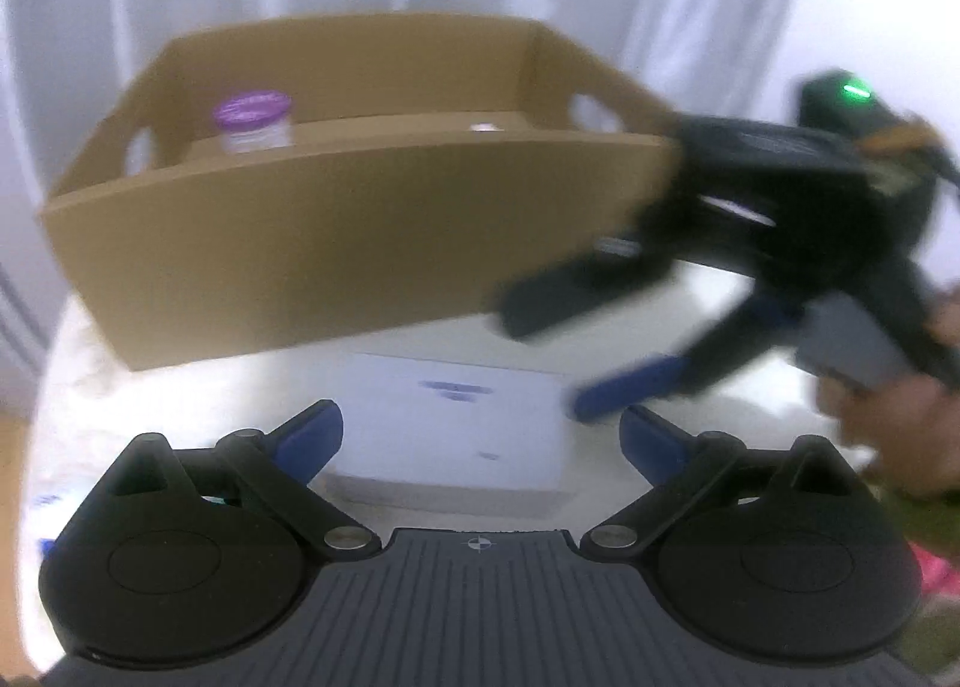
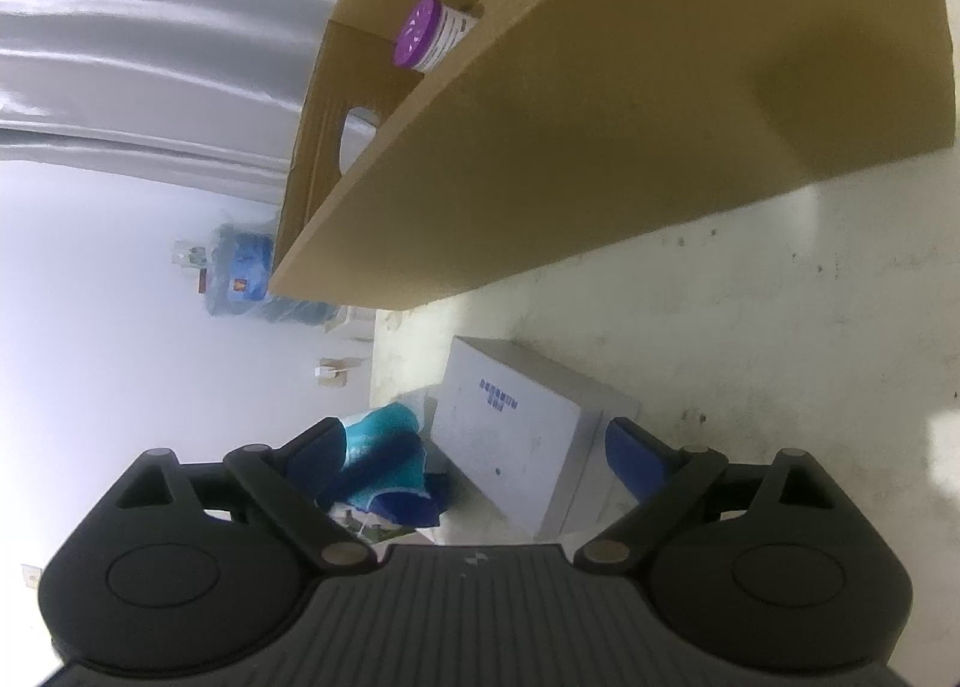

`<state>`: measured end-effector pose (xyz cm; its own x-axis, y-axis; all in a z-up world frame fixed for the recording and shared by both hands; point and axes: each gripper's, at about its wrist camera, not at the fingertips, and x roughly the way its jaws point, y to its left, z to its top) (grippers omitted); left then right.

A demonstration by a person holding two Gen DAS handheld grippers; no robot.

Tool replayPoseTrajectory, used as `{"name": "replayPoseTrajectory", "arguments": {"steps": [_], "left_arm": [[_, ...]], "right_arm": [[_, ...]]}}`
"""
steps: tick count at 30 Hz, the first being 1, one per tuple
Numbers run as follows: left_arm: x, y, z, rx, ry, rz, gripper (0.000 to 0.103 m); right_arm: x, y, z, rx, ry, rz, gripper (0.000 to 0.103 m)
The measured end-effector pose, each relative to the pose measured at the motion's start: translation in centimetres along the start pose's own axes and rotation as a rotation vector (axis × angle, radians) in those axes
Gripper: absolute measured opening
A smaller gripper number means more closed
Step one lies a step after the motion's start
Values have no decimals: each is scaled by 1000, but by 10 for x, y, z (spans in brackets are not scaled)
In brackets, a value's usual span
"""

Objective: Organize objects
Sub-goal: 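Withdraw the right tool from the box toward the white carton, then close the right tool around the white carton box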

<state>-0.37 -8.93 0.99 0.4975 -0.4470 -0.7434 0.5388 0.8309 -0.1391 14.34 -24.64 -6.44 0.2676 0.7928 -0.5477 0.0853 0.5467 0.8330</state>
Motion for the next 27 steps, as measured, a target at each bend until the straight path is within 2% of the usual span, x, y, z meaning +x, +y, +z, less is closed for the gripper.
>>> {"name": "replayPoseTrajectory", "arguments": {"steps": [4, 9, 13, 23, 27], "left_arm": [[25, 24, 6, -55, 75, 11, 100], [29, 25, 3, -85, 78, -85, 102], [27, 13, -3, -47, 79, -60, 103], [12, 2, -23, -114, 91, -205, 103], [14, 7, -26, -119, 85, -225, 103]], "right_arm": [[5, -3, -1, 24, 17, 23, 98], [8, -2, -4, 25, 19, 23, 100], [6, -2, -2, 27, 21, 34, 101], [-8, -5, 5, -11, -31, -17, 103], [-12, -8, 3, -11, -42, -35, 103]]}}
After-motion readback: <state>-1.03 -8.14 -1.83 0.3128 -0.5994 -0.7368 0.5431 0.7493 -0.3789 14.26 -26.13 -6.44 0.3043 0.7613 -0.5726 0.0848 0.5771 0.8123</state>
